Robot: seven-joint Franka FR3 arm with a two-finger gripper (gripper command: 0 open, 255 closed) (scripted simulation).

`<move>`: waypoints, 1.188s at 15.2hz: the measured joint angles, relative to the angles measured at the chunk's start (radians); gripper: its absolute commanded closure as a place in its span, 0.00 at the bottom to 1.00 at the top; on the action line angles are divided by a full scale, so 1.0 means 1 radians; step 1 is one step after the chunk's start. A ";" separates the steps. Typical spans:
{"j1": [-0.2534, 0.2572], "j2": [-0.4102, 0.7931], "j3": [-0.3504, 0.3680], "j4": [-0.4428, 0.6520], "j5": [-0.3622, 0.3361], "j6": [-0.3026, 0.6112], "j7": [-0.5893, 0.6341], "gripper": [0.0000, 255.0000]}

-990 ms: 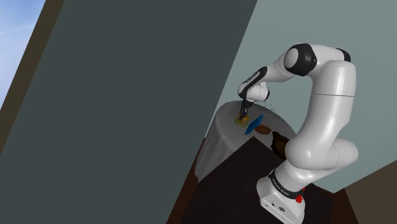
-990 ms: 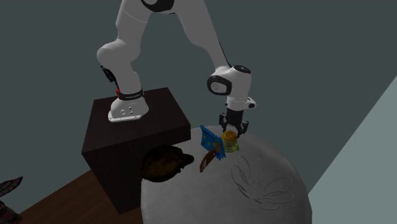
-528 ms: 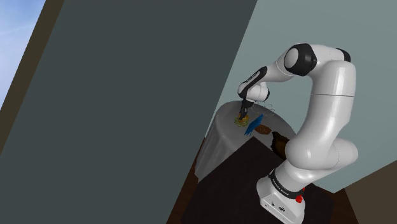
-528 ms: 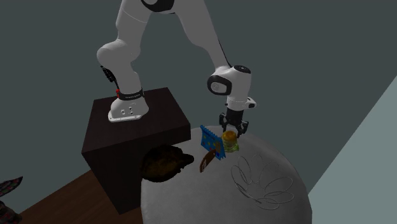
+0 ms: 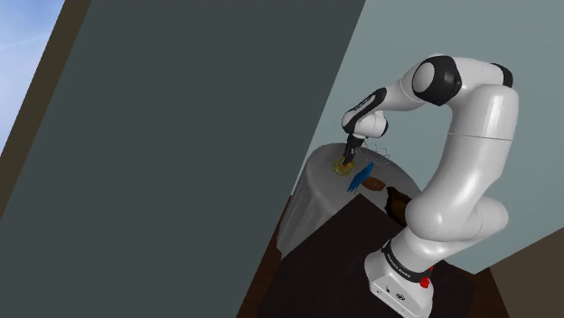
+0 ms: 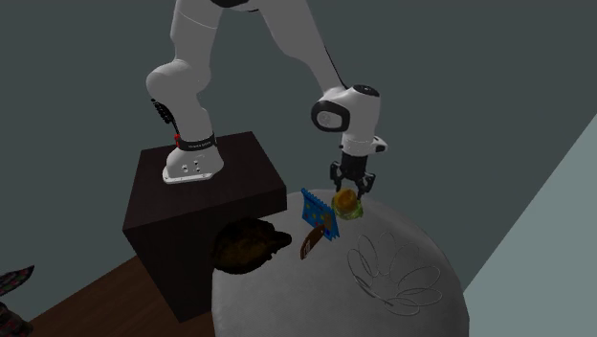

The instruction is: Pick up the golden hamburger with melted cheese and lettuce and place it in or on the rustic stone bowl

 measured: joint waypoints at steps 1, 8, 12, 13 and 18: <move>0.003 -0.010 -0.003 -0.002 -0.003 -0.009 0.003 1.00; 0.017 -0.088 -0.021 -0.007 -0.027 -0.080 0.020 1.00; 0.024 -0.134 -0.030 -0.012 -0.041 -0.120 0.028 1.00; 0.025 -0.146 -0.033 -0.011 -0.046 -0.134 0.030 1.00; 0.033 -0.198 -0.042 -0.007 -0.064 -0.188 0.044 1.00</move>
